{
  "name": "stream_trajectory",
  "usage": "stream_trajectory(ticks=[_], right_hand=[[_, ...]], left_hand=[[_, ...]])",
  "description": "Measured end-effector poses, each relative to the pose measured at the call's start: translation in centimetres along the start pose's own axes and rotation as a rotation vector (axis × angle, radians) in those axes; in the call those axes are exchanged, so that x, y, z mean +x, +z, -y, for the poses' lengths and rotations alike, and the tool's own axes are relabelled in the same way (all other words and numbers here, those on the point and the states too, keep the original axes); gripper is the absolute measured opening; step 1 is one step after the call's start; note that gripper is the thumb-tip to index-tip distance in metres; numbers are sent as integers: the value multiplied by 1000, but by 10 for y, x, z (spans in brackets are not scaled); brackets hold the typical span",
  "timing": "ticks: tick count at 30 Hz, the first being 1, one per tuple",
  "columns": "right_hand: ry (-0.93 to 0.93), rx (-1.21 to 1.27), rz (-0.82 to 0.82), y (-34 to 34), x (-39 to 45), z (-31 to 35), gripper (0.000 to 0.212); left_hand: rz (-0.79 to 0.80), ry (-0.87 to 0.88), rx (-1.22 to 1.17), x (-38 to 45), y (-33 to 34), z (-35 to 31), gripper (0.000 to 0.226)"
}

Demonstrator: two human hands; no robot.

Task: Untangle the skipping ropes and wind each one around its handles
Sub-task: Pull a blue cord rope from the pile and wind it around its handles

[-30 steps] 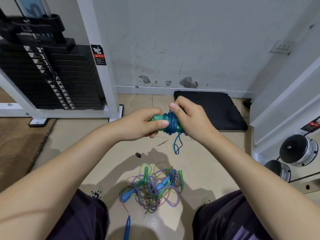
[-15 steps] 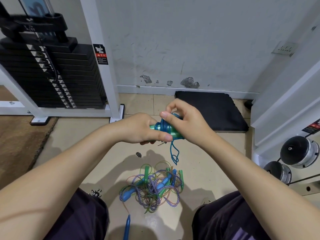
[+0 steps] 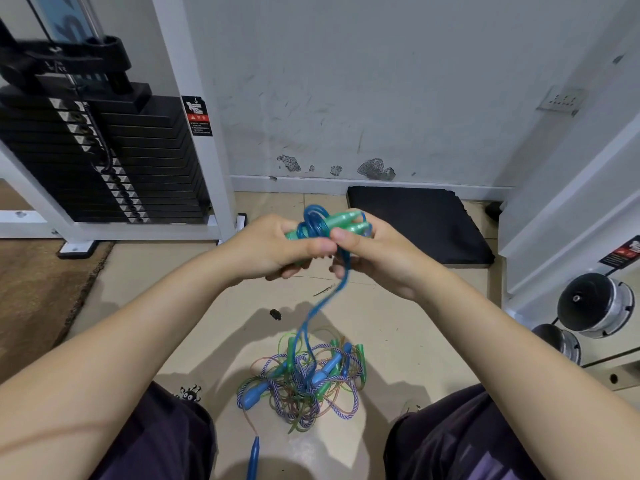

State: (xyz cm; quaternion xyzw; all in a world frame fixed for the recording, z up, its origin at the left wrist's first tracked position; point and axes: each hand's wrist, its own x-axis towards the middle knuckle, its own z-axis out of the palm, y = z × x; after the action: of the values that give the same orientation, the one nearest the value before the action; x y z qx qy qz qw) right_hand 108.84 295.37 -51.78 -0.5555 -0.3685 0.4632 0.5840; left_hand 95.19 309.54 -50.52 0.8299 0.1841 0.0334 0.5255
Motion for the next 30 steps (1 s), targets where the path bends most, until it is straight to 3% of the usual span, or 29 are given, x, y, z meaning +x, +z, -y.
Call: stream_trajectory(ticks=[5, 8, 13, 17, 22, 25, 30], right_hand=[[53, -65, -13, -1, -1, 0, 6], [81, -137, -64, 2, 1, -1, 19], [72, -221, -146, 1, 5, -3, 20], [100, -315, -210, -5, 4, -6, 28], [189, -473, -147, -9, 2, -13, 29], [247, -448, -107, -8, 2, -16, 27], [225, -506, -183, -9, 6, -17, 21]], left_hand=[[-301, -31, -313, 6, -23, 4, 57], [-344, -39, -315, 5, -29, 7, 53], [-446, -72, -354, 9, -24, 9, 49], [-592, -132, -574, 8, -39, 12, 51], [-479, -85, -842, 8, -32, 9, 47], [-400, -23, -961, 9, -25, 3, 43], [-323, -33, -806, 11, -14, 5, 43]])
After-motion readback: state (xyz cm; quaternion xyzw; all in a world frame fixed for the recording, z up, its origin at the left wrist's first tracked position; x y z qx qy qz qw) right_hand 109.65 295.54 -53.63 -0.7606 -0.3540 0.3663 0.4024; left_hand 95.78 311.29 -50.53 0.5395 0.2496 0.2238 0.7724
